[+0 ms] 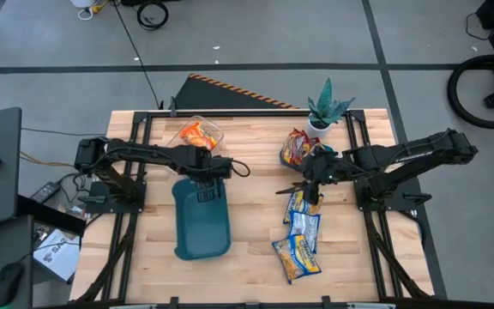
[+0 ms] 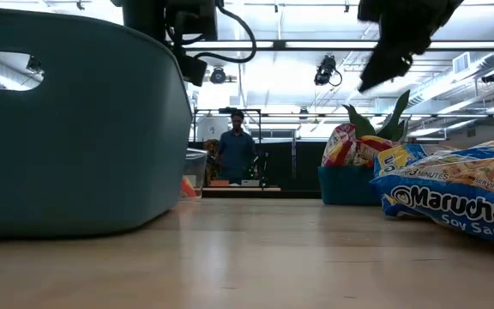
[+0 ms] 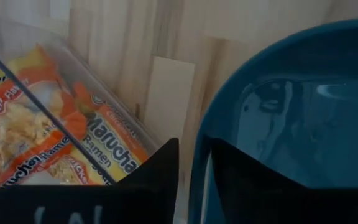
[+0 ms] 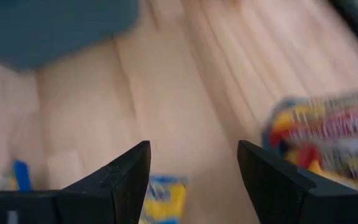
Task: Sort Maruchan noodles
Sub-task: Adjust the big blue bin, then put the top blue noodle pack into the big blue bin
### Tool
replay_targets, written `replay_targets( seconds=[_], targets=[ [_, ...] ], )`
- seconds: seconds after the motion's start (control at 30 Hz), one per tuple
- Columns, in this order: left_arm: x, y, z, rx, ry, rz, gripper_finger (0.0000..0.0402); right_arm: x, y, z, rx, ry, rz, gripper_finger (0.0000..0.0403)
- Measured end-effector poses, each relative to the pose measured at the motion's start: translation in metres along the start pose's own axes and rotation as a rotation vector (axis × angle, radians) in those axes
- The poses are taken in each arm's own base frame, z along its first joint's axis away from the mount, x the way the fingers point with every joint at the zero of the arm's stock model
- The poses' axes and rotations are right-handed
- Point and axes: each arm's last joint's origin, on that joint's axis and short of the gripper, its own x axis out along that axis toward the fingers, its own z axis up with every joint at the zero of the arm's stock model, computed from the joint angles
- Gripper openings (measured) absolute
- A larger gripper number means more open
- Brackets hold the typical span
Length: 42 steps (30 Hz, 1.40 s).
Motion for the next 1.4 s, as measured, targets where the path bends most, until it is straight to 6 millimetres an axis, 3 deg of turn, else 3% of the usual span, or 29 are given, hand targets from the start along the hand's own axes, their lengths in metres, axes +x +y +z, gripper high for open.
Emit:
replay_targets(
  seconds=[0.17,0.33,0.63,0.83,1.17,1.4],
  targets=[
    [-0.002,0.0,0.001,0.028,0.004,-0.002,0.0141,0.019,0.003,-0.006,-0.002,0.23,-0.004,0.0246],
    [-0.019,0.003,0.005,0.051,0.01,-0.001,0.0186,0.04,0.004,-0.015,-0.012,0.467,-0.018,0.0245],
    [-0.054,0.008,0.005,0.154,-0.037,-0.019,0.0202,0.059,0.0,-0.015,-0.003,0.608,-0.039,0.022],
    [-0.069,0.016,-0.032,0.161,-0.215,-0.005,0.0182,0.066,0.001,-0.018,-0.014,0.64,-0.016,0.0158],
    [-0.098,0.028,-0.097,-0.068,-0.498,-0.061,0.0172,0.077,0.004,-0.021,-0.026,0.667,-0.003,0.0019],
    [-0.105,0.029,-0.131,-0.126,-0.667,-0.119,0.0172,0.073,0.004,-0.004,-0.016,0.618,0.031,0.0007]
  ],
)
